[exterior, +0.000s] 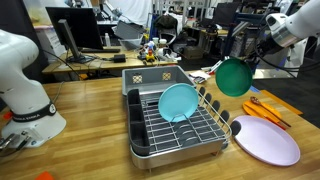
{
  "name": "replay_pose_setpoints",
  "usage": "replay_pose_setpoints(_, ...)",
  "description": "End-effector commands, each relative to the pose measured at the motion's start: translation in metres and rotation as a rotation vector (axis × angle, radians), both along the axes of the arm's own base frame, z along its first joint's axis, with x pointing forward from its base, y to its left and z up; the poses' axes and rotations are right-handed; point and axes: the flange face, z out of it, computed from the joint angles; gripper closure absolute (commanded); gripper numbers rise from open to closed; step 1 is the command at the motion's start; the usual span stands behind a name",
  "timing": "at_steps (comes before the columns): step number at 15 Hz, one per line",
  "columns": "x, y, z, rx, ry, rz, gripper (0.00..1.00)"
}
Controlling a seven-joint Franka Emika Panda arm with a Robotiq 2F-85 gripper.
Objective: Put the dark green plate on the dish drainer in front of the light blue plate
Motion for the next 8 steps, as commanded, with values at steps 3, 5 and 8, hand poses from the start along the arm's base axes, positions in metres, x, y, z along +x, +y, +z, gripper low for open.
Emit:
replay_pose_setpoints(3,-0.0105,0.0073,-0.0079,0.011,0.018,0.016,0.94)
replay_pose_setpoints(5,-0.0104,0.0064,-0.0069,0.012,0.015,0.015,0.94)
replay_pose_setpoints(8,-0.0129,0.0074,-0.0051,-0.003,0.018,0.025,0.99)
